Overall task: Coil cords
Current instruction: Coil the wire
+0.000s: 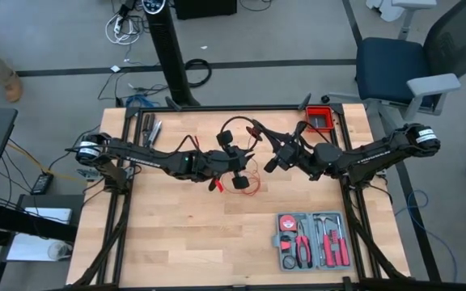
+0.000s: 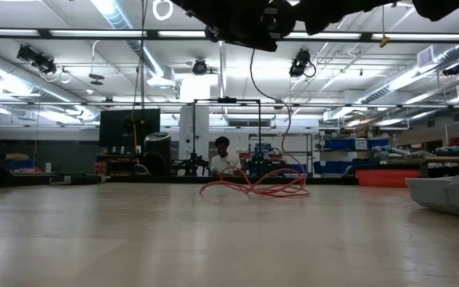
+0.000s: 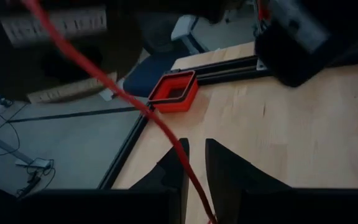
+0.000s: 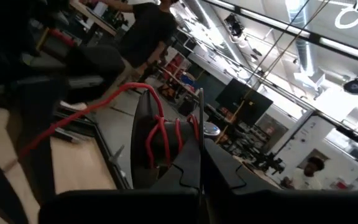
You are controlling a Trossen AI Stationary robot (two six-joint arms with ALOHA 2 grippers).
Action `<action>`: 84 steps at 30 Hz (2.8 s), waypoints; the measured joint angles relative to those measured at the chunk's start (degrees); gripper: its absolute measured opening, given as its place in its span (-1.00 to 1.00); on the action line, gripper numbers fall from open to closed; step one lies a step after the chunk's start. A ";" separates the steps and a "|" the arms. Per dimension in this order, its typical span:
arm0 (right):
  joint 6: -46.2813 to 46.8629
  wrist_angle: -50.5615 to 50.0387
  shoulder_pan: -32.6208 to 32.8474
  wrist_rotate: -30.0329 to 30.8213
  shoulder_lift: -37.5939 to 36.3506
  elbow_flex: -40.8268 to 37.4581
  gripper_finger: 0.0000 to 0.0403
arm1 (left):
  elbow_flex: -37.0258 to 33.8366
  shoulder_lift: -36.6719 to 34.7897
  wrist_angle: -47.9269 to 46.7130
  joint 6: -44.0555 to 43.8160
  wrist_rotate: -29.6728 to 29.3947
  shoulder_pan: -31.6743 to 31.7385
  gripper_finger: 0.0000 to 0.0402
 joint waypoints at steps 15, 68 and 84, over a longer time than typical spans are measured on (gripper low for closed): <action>11.11 9.44 -1.58 -5.52 -1.77 -6.02 -1.00 | 0.00 0.00 3.08 0.31 0.02 0.00 -0.72; 5.28 31.74 -1.13 -12.24 1.64 -16.76 -1.00 | 5.75 -2.32 -1.66 3.25 0.28 -2.62 -0.72; -3.09 30.98 -1.30 -9.15 1.64 -16.76 -1.00 | 7.65 -2.78 -1.78 8.44 -2.14 -2.84 -0.72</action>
